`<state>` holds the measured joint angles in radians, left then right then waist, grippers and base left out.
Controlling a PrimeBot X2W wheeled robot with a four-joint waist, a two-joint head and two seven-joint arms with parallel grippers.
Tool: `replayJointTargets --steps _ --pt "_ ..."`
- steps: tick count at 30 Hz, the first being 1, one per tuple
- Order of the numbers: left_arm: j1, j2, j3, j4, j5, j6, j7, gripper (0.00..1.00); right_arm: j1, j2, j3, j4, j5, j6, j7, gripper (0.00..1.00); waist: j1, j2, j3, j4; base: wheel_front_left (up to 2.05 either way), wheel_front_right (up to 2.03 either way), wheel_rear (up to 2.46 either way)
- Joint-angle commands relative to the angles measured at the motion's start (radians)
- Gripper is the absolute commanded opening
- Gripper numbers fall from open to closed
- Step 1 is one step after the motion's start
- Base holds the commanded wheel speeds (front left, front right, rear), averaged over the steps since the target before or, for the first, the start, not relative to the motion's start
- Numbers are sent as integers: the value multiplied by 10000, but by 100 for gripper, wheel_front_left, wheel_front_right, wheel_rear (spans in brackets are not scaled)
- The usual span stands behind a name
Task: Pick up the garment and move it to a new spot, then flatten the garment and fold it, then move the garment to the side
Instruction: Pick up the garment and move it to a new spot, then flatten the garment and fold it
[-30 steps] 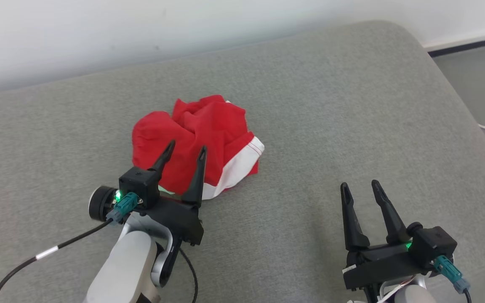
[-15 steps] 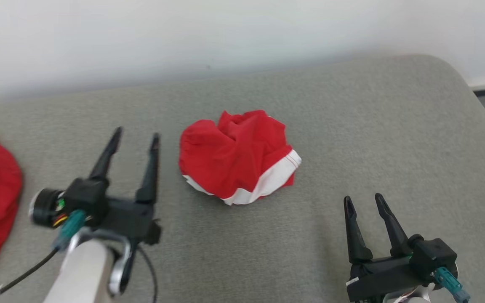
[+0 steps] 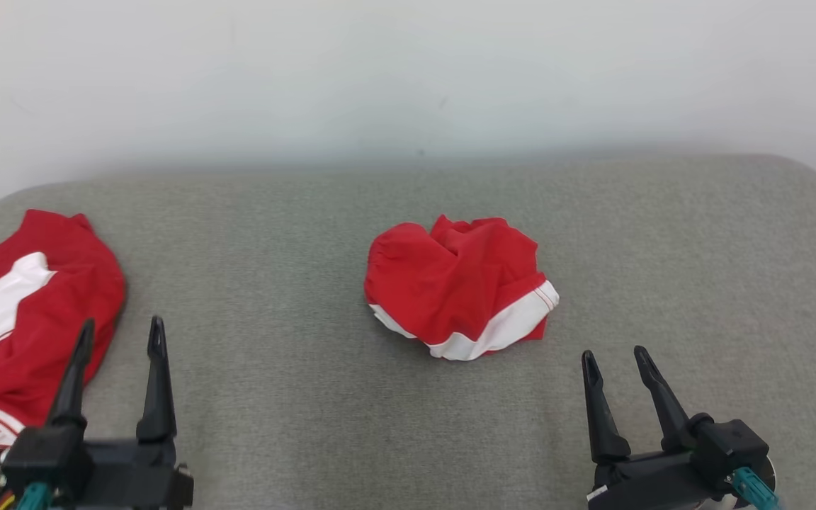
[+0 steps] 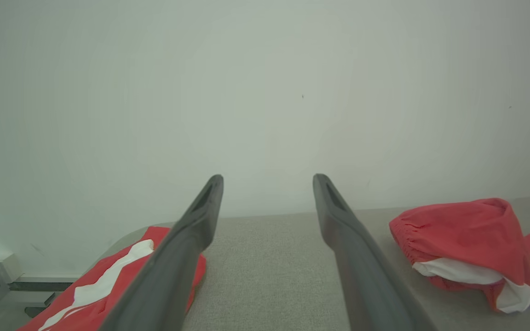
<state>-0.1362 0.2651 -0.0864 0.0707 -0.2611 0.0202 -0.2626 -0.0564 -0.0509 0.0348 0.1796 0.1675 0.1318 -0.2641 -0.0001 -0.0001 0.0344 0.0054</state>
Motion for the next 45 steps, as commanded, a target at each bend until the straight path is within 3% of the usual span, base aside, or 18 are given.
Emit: replayJointTargets --steps 1,14,45 --pt "217 -61 78 -100 117 37 -32 100 132 14 -3 11 -23 -21 -6 100 1 1 -194 210 0 0 0" --pt "1750 -814 652 -257 906 -270 -33 100 384 15 -144 133 -183 -21 -6 100 1 1 -391 496 0 0 0" --pt "1961 -1093 872 520 1836 -312 -34 100 523 15 -223 370 -265 -22 -6 100 1 1 -444 369 0 0 0"
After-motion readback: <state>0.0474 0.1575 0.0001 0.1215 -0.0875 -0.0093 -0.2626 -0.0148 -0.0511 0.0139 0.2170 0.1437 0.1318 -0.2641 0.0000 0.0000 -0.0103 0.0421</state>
